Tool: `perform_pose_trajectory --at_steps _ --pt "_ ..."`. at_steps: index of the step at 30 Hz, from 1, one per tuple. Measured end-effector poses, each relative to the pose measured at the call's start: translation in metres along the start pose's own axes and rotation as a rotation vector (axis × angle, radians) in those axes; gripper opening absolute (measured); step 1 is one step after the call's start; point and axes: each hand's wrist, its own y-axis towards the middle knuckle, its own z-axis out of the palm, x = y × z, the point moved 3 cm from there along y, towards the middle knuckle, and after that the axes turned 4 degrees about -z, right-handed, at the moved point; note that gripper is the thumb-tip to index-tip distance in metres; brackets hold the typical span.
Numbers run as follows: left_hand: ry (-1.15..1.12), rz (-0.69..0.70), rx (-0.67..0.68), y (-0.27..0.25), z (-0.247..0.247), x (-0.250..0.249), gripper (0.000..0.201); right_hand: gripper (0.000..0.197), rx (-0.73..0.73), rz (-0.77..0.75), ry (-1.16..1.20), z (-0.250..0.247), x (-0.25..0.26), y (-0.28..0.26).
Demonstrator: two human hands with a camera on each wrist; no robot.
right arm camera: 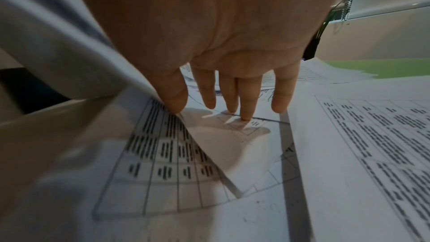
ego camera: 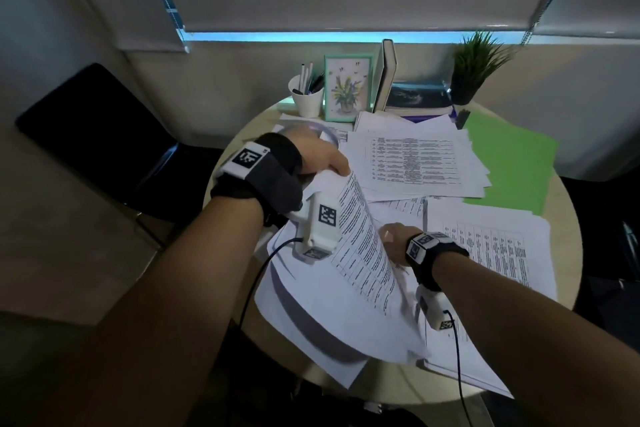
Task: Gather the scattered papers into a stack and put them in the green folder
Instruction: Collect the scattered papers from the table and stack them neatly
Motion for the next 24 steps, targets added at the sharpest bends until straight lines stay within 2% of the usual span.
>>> perform_pose_trajectory --at_steps 4,6,8,10,12,14,16,17,19,20,22,24 --pt "-0.109 0.024 -0.052 -0.006 -0.031 -0.016 0.049 0.052 0.028 0.005 -0.019 -0.008 -0.001 0.007" --pt "-0.111 0.035 -0.091 -0.005 -0.044 -0.022 0.04 0.048 0.003 -0.011 0.043 -0.022 -0.001 0.008" --pt "-0.159 0.044 -0.107 -0.003 -0.055 -0.022 0.032 0.035 -0.079 0.001 0.292 -0.038 -0.001 0.007" --pt "-0.277 0.036 -0.064 -0.001 -0.062 -0.02 0.036 0.03 -0.11 0.065 0.738 -0.052 -0.003 -0.003" --pt "-0.384 0.079 -0.033 0.001 -0.066 -0.018 0.035 0.047 -0.157 0.106 1.057 -0.065 -0.011 -0.007" --pt "-0.449 0.095 -0.013 0.004 -0.067 -0.014 0.05 0.071 -0.212 0.082 1.24 -0.074 -0.024 -0.007" --pt "-0.482 0.103 0.024 0.017 -0.065 -0.004 0.072 0.086 -0.226 -0.006 1.412 -0.081 -0.025 -0.013" --pt "-0.483 0.103 0.044 0.021 -0.063 0.0 0.072 0.089 -0.186 -0.072 1.475 -0.085 -0.018 -0.021" --pt "-0.54 0.071 0.091 0.017 -0.055 0.011 0.045 0.076 -0.155 -0.133 1.478 -0.089 -0.006 -0.035" --pt "-0.582 0.026 0.131 0.016 -0.047 0.021 0.032 0.068 -0.187 -0.118 1.458 -0.088 -0.006 -0.034" --pt "-0.594 -0.043 0.205 0.019 -0.028 0.043 0.029 0.057 -0.163 -0.115 1.398 -0.08 -0.003 -0.028" --pt "-0.496 -0.099 0.236 0.031 -0.005 0.067 0.037 0.046 -0.141 0.005 1.227 -0.069 -0.005 -0.02"
